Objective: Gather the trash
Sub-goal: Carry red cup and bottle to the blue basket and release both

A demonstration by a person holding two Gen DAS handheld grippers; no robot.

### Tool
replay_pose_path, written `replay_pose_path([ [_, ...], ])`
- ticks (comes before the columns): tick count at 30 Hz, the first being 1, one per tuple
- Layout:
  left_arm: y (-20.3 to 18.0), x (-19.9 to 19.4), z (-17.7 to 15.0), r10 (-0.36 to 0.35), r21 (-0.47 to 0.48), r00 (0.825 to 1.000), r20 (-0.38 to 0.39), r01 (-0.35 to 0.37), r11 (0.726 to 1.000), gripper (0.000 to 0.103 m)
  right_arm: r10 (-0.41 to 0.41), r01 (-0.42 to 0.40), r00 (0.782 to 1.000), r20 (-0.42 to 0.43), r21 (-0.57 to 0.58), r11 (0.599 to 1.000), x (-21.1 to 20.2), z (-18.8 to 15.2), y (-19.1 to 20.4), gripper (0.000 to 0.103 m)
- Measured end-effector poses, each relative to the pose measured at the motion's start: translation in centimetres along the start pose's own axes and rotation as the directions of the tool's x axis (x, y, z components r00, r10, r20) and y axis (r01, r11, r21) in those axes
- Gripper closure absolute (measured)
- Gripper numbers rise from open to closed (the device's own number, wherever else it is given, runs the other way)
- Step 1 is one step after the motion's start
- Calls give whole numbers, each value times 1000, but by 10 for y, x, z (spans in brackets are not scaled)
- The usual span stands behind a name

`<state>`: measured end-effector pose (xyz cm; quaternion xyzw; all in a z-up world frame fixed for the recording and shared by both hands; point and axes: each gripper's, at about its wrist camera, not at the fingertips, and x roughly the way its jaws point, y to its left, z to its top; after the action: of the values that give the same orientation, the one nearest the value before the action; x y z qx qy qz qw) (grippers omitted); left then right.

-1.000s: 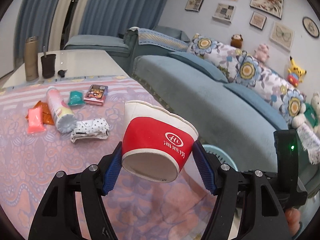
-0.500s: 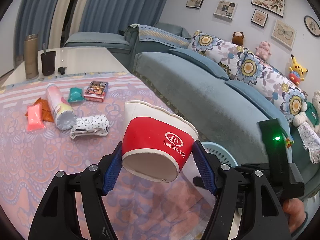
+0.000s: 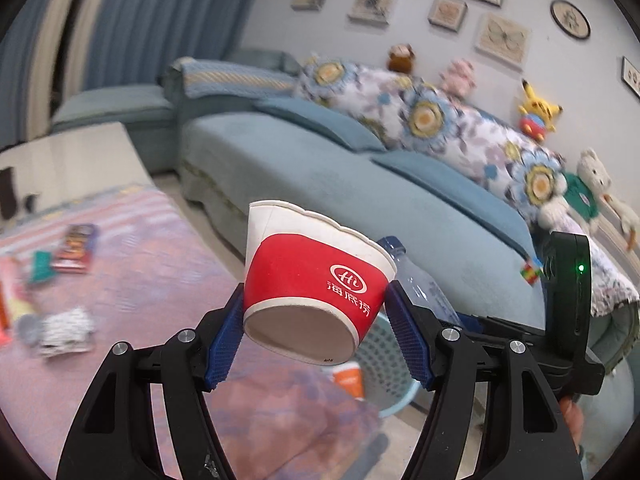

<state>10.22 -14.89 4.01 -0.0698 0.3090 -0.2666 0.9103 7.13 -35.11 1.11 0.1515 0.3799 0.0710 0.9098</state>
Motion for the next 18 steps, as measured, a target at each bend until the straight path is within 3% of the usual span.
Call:
replay_pose_path([
  [5, -13, 60, -11, -12, 19, 995, -98, 14, 1000, 37, -88, 92, 995, -37, 115, 989, 23, -15, -50, 51],
  [9, -9, 102, -28, -42, -33, 982, -187, 36, 999, 37, -127, 142, 986, -112, 140, 980, 48, -28, -74, 51],
  [14, -6, 126, -49, -40, -49, 967, -251, 28, 998, 36, -161, 203, 966, -200, 210, 956, 75, -42, -100, 50],
  [18, 0, 136, -55, -72, -84, 958, -278, 50, 995, 31, -147, 199, 966, -213, 247, 949, 93, -43, -111, 49],
])
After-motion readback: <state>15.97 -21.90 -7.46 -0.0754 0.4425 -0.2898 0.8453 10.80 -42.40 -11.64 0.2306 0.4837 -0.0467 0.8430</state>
